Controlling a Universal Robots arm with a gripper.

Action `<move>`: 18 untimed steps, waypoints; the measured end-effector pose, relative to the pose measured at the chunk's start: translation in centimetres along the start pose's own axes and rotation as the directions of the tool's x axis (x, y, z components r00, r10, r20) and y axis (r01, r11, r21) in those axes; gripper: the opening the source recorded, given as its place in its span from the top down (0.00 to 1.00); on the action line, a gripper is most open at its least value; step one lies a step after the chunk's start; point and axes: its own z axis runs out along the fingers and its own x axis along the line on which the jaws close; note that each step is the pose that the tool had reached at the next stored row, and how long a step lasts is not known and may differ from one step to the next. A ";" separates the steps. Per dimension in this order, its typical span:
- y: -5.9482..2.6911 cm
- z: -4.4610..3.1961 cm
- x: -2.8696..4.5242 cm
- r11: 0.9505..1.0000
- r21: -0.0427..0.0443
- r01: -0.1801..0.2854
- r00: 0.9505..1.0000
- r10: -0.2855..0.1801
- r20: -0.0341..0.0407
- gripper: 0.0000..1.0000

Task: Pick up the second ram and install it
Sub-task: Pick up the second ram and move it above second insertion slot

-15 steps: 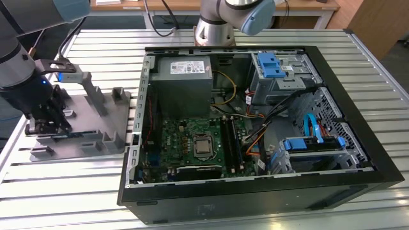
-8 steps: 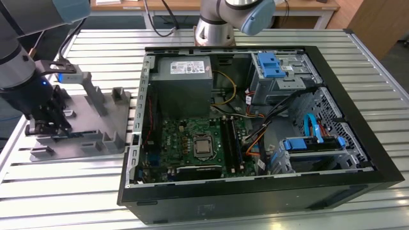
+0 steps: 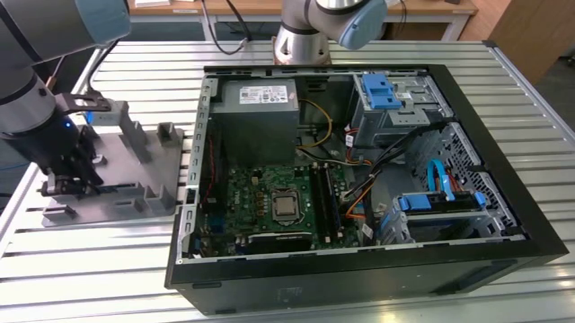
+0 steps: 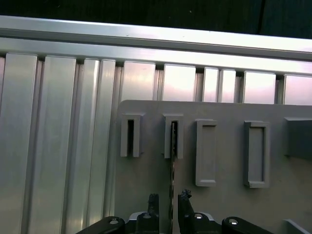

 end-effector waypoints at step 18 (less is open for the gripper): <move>0.06 1.29 0.00 1.000 0.001 0.000 1.000 0.000 0.022 0.78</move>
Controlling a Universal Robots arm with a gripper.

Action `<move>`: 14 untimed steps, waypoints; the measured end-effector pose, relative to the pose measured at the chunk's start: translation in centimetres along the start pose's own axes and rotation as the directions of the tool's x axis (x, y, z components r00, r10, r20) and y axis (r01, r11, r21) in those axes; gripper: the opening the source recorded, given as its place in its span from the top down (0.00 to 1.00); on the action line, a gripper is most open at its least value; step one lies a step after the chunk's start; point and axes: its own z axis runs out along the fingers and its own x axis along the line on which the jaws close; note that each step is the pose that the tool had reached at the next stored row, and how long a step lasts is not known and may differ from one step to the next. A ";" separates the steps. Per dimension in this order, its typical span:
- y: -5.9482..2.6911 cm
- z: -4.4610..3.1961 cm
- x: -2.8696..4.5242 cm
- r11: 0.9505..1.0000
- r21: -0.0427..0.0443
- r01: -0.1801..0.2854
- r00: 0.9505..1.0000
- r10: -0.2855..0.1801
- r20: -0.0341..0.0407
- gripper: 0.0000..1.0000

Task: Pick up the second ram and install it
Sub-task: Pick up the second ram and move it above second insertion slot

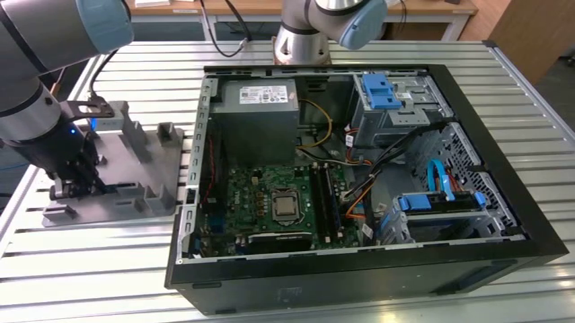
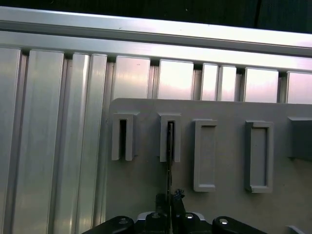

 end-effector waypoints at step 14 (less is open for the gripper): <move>0.00 0.05 0.00 1.000 0.000 0.000 1.000 0.000 0.000 0.86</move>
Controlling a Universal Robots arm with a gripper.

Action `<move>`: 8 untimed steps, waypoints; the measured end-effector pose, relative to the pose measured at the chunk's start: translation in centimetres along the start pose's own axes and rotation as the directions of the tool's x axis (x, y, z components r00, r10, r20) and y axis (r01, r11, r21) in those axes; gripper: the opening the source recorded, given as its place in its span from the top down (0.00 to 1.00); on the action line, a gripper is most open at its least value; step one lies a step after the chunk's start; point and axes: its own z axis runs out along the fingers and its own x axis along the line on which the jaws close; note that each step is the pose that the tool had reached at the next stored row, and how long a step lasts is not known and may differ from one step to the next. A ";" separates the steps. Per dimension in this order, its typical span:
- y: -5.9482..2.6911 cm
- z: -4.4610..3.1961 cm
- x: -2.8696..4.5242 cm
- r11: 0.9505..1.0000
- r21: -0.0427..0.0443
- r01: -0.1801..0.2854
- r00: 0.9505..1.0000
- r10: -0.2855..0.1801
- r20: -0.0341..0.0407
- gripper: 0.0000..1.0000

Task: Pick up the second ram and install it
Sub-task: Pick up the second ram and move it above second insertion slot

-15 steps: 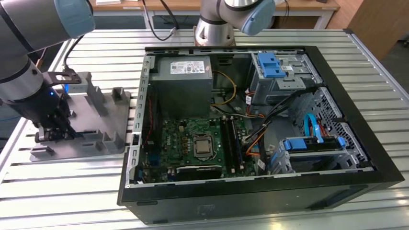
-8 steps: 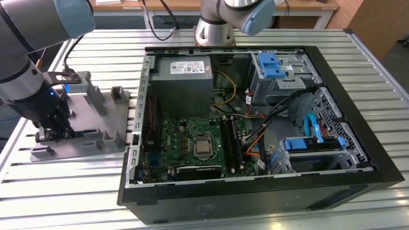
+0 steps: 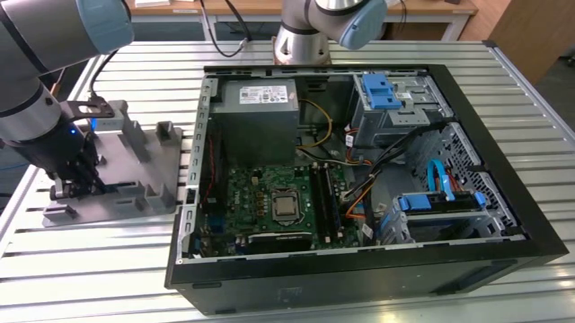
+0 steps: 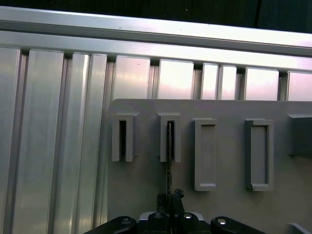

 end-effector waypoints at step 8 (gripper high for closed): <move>0.00 0.03 0.00 1.000 0.000 0.000 1.000 0.000 0.000 0.86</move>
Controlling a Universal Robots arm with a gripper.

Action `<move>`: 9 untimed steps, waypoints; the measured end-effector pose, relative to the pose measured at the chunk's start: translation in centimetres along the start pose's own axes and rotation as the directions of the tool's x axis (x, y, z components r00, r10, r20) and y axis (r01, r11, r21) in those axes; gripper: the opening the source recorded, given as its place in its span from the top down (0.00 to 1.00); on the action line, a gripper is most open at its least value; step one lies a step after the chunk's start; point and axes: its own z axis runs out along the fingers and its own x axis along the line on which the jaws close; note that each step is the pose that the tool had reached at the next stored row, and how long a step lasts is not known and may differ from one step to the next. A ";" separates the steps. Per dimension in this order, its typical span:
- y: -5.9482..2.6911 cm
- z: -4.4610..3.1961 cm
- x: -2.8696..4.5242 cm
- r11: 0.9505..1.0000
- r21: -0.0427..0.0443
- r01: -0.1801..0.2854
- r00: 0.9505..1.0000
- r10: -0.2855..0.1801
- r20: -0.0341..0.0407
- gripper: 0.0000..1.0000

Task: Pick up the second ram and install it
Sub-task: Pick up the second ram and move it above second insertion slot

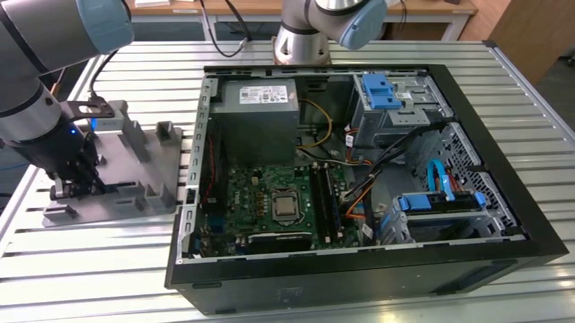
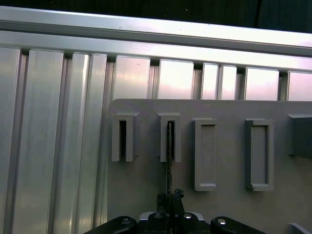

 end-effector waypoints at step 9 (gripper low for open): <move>0.00 -1.04 -0.03 1.000 0.000 0.000 1.000 0.000 0.001 0.86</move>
